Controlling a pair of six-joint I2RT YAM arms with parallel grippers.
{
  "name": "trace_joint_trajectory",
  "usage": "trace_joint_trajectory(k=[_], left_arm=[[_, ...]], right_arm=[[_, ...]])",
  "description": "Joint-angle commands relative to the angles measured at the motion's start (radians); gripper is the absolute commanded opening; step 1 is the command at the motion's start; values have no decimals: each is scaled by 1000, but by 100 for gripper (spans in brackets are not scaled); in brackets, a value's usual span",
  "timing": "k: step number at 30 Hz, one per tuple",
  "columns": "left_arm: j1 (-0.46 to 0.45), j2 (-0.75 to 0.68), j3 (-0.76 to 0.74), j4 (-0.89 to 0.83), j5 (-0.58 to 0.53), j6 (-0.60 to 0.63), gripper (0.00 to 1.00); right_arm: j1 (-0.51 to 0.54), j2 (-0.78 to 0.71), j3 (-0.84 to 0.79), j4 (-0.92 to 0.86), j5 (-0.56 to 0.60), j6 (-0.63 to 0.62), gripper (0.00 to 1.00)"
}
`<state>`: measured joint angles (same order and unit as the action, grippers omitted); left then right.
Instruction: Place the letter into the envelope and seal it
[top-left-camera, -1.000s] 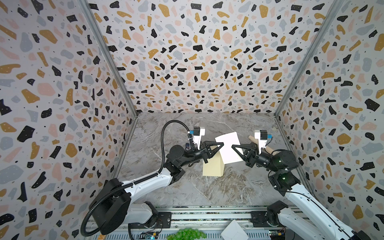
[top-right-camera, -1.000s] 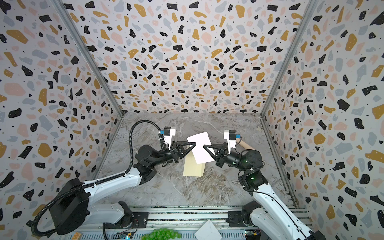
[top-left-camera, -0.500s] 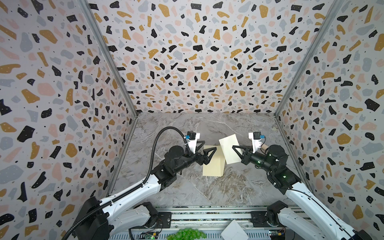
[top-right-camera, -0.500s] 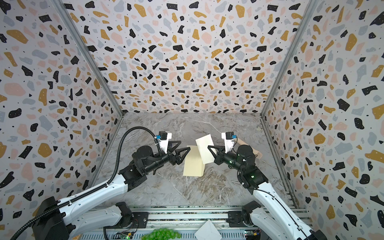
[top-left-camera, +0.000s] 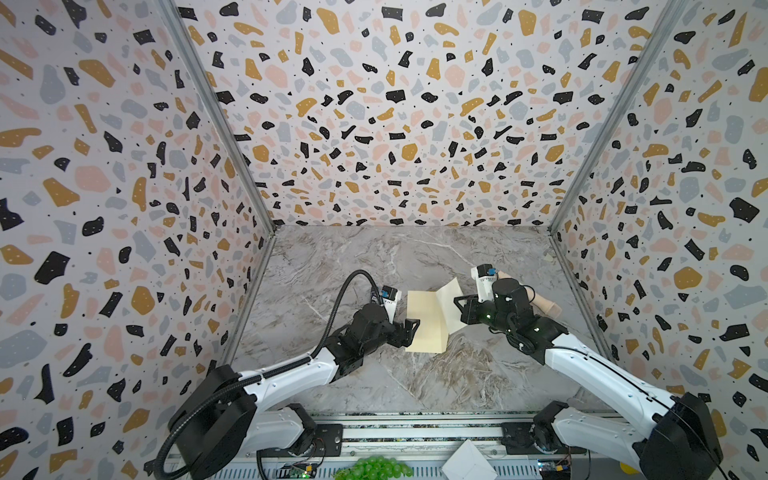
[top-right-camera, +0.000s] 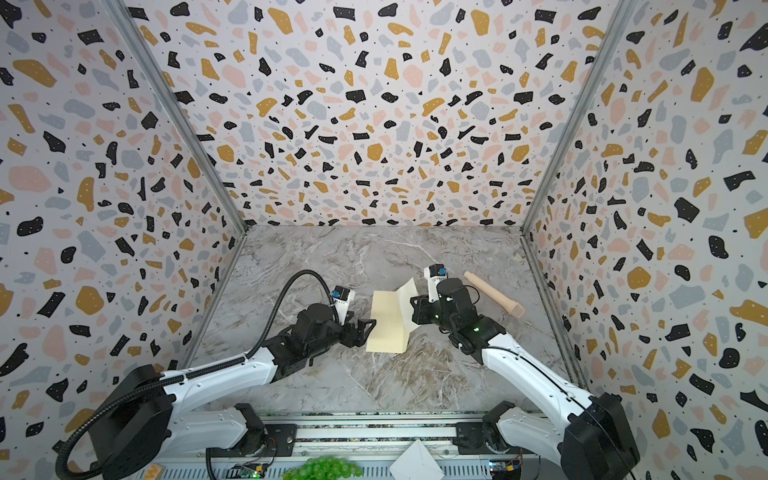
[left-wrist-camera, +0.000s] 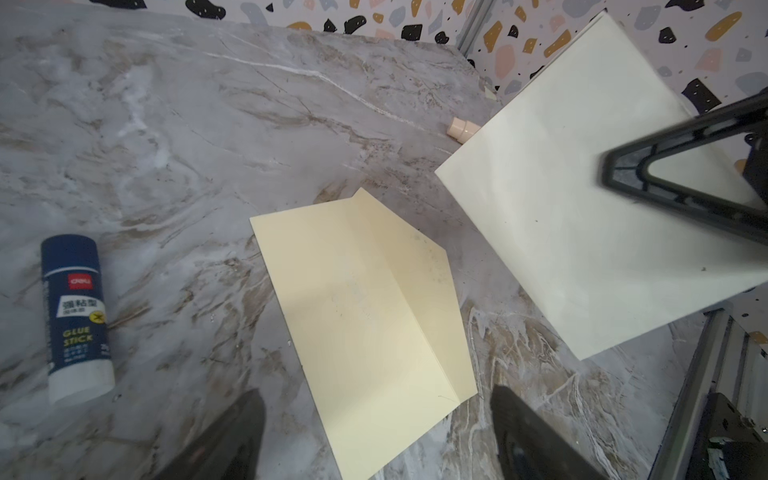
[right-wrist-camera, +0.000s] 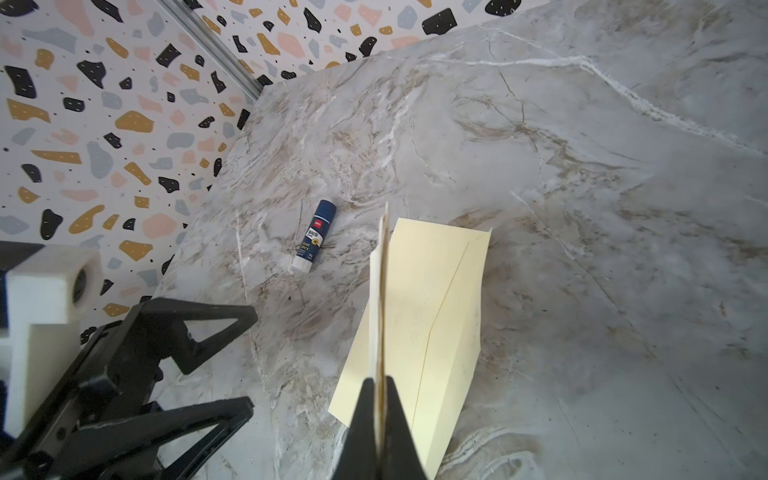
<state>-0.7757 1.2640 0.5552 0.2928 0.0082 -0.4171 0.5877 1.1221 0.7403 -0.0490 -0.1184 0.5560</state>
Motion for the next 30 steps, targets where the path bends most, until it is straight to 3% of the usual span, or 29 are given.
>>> trace_joint_trajectory(k=[1, 10, 19, 30], left_arm=[[-2, 53, 4, 43, -14, 24, 71], [-5, 190, 33, 74, 4, 34, 50], [-5, 282, 48, 118, 12, 18, 42], [-4, 342, 42, 134, -8, 20, 36]], right_arm=[[11, 29, 41, -5, 78, 30, 0], [21, 157, 86, -7, 158, 49, 0], [20, 273, 147, -34, 217, 67, 0], [9, 386, 183, -22, 211, 66, 0]])
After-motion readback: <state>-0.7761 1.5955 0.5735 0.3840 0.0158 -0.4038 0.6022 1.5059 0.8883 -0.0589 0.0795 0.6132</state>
